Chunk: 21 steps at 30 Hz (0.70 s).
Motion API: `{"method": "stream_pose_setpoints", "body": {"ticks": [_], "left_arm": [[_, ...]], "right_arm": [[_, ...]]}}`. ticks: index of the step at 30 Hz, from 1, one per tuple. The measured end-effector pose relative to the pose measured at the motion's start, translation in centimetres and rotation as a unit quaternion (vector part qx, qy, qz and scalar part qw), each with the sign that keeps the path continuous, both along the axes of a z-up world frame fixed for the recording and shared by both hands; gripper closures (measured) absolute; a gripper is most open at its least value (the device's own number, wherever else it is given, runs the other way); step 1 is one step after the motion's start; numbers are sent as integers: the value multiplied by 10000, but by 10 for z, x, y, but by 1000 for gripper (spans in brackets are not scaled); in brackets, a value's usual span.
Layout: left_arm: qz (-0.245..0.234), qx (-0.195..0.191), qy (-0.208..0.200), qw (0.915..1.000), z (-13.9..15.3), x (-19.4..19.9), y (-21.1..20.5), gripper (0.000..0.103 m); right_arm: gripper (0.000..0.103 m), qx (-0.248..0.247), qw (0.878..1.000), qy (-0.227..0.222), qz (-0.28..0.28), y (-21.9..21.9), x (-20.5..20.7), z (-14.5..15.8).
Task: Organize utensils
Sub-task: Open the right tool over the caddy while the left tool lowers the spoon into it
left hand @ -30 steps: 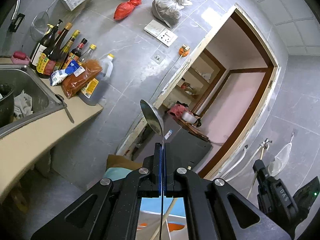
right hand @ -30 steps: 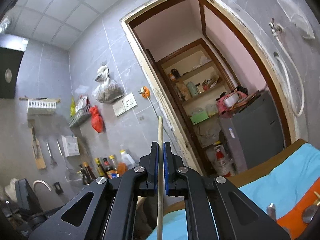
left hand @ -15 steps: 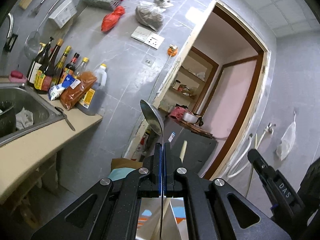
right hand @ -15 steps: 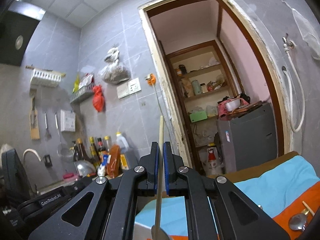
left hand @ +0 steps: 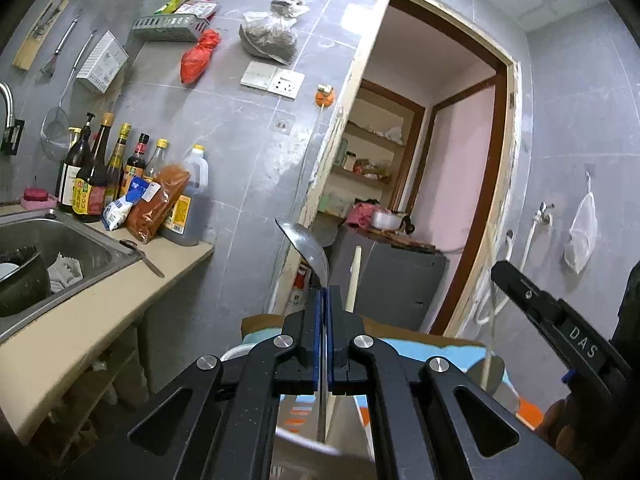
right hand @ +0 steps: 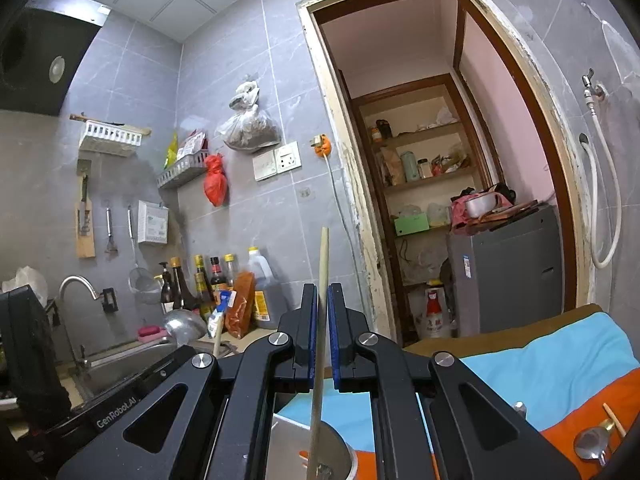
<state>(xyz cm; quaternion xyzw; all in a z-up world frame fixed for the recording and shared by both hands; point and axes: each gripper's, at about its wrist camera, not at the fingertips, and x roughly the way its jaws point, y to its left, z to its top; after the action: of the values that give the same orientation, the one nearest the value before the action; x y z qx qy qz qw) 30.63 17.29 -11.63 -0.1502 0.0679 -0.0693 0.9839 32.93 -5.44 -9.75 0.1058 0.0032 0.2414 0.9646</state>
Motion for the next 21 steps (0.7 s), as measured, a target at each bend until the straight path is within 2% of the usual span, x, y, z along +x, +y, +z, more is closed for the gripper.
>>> {"method": "stream_pose_setpoints", "body": {"ticks": [8, 10, 12, 14, 16, 18, 19, 21], "left_arm": [[-142, 82, 457, 9988, 0, -5, 2, 97], [-140, 61, 521, 9985, 2, -6, 2, 88], [-126, -39, 595, 9981, 7, -9, 3, 66], [-195, -137, 604, 9979, 15, -11, 4, 62], [-245, -64, 656, 9975, 24, -11, 1, 59], [-249, 7, 682, 9974, 35, -13, -6, 43], [-253, -4, 674, 9974, 41, -14, -9, 39], [-246, -11, 654, 9976, 52, -15, -15, 24]], "right_arm": [[99, -105, 9995, 263, 139, -1, -1, -3], [98, -93, 9993, 344, 144, -2, -1, -3], [96, -92, 9991, 393, 126, -4, -3, 0], [92, -106, 9988, 471, 109, -7, -4, 2], [83, -147, 9985, 525, 20, -11, -6, 7], [82, -172, 9985, 518, -35, -16, -10, 12], [81, -216, 9984, 510, -78, -19, -12, 15], [72, -254, 9982, 524, -128, -25, -14, 22]]}}
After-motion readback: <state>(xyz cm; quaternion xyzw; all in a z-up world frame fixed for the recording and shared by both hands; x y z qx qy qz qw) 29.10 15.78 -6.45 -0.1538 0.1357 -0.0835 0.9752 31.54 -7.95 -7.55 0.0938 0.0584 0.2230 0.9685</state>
